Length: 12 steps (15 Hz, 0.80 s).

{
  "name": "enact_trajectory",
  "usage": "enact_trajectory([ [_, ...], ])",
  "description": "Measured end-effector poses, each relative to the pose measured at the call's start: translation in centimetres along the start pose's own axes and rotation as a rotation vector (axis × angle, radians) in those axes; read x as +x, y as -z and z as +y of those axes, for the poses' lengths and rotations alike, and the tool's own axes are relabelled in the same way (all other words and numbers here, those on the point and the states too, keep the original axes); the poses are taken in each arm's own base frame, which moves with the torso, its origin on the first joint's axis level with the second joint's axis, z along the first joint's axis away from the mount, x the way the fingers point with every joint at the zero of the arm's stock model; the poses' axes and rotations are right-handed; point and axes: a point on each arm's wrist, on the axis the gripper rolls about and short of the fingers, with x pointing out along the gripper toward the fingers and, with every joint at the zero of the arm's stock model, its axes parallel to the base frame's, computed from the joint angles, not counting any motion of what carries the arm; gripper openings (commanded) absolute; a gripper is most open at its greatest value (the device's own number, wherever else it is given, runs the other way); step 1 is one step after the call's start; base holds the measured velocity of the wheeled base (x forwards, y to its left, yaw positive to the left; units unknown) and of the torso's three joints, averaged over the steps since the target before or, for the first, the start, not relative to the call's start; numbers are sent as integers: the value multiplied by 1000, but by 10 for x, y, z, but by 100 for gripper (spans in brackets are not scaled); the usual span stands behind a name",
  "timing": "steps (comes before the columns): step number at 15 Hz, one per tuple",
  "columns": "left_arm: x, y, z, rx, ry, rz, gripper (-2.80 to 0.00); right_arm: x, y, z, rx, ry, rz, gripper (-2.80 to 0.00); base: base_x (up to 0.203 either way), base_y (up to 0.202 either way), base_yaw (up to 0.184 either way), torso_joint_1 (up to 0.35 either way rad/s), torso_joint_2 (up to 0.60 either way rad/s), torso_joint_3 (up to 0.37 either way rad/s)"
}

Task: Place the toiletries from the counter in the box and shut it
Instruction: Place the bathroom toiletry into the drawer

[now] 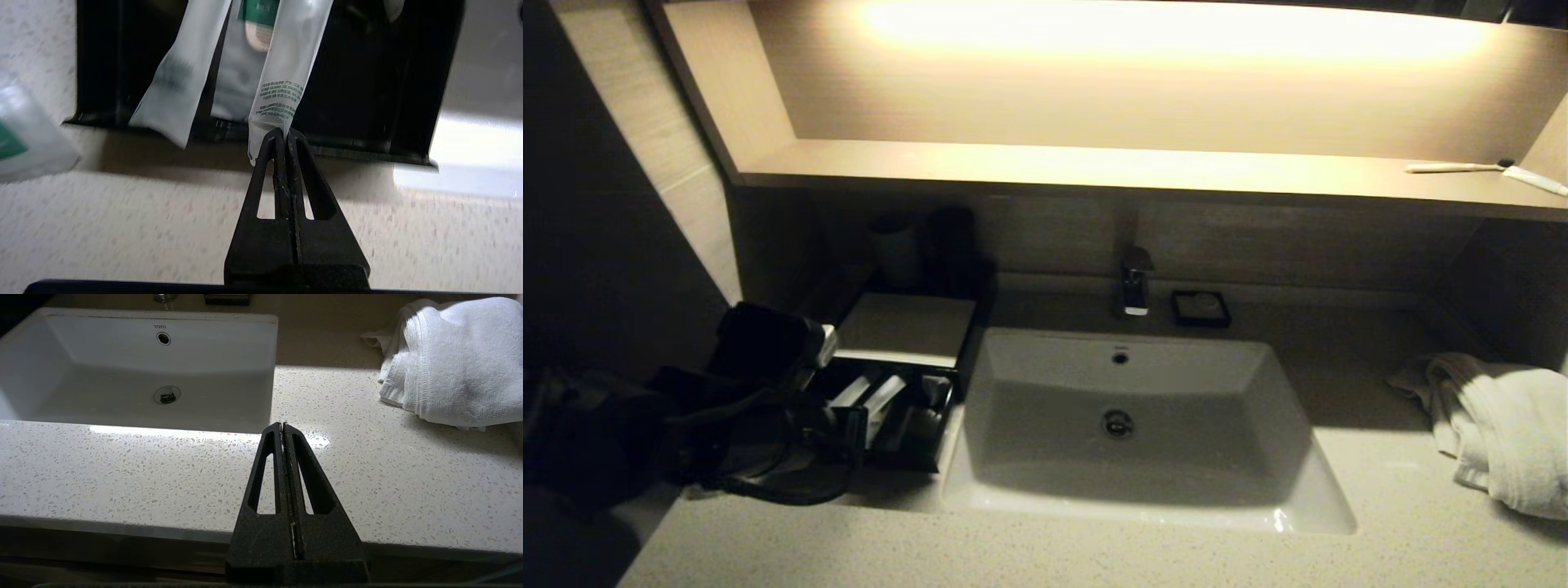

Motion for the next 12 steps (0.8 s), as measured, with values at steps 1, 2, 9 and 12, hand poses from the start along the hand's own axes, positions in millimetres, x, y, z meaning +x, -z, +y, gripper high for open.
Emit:
enact_trajectory([
  [1, 4, -3, -1, -3, -1, 1, -280, 0, 0, 0, 0, 1, 0, -280, 0, 0, 0, 0, 0, 0],
  [2, 7, -5, -2, -5, -2, 2, -280, 0, 0, 0, 0, 0, 0, -280, 0, 0, 0, 0, 0, 0],
  [9, 29, -16, -7, -30, -2, 3, -280, 0, 0, 0, 0, 0, 0, -280, 0, 0, 0, 0, 0, 0],
  [12, 34, -21, -9, -30, 1, -5, -280, 0, 0, 0, 0, 0, 0, -280, 0, 0, 0, 0, 0, 0],
])
